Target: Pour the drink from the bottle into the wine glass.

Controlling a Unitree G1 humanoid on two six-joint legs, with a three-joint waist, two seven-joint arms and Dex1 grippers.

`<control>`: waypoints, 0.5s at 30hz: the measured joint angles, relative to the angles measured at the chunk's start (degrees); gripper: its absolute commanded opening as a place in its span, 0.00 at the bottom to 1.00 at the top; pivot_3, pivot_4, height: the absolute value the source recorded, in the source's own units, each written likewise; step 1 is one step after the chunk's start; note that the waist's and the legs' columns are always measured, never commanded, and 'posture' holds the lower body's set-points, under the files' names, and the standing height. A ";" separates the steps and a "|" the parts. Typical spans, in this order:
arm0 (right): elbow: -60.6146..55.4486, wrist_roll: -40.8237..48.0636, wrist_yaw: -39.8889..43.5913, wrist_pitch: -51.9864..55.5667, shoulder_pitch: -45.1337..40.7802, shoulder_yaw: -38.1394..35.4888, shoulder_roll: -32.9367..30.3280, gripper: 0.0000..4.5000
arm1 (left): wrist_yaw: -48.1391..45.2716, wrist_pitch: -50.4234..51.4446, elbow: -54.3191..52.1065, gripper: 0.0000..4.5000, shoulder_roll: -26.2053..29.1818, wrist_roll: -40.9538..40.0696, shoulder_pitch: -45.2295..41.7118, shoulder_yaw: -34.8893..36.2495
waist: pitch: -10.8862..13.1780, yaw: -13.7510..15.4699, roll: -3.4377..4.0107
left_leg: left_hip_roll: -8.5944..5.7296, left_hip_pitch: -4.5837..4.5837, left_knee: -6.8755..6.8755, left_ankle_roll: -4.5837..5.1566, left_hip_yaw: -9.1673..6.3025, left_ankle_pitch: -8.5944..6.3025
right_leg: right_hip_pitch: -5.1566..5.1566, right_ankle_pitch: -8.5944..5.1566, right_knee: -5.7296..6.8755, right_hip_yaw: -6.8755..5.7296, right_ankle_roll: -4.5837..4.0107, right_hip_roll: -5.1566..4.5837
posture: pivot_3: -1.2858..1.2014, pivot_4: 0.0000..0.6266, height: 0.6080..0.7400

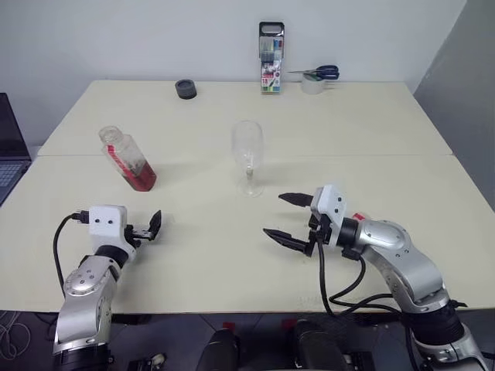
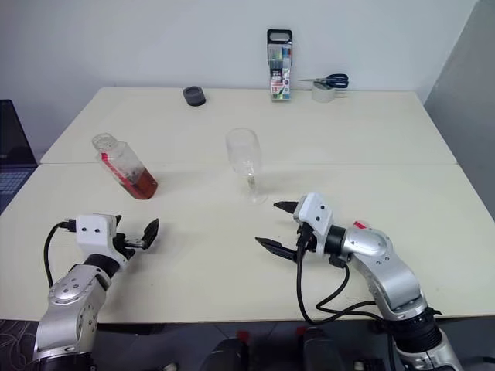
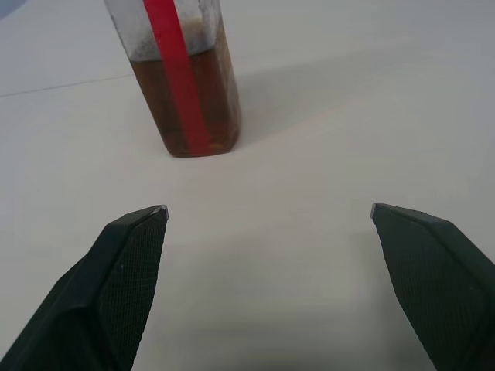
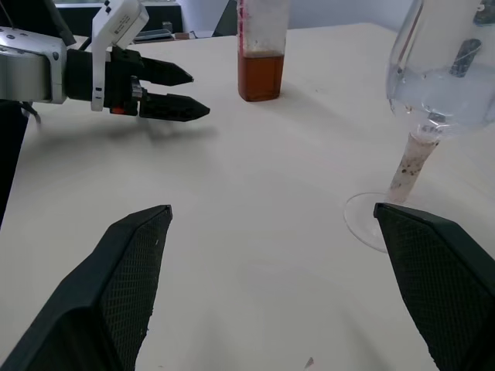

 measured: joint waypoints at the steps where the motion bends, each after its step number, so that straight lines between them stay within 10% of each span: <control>1: -0.39 0.42 0.06 0.23 -0.06 0.00 -0.07 0.99 | 0.01 0.09 0.43 1.00 0.42 -0.01 -0.85 0.07 | 0.00 0.03 0.00 | 0.00 0.00 0.00 0.00 -0.01 0.00 | 0.00 0.00 0.00 -0.01 0.00 0.00 | 0.52 0.24 1.00; 15: -1.73 1.84 -0.15 1.81 -2.76 1.03 -0.01 0.99 | -1.63 -0.50 11.49 1.00 5.78 -0.30 -9.83 1.59 | -0.05 0.11 -0.08 | 0.00 0.00 -0.02 -0.01 -0.01 0.00 | -0.01 0.00 -0.01 -0.02 0.00 0.00 | 0.52 0.24 1.00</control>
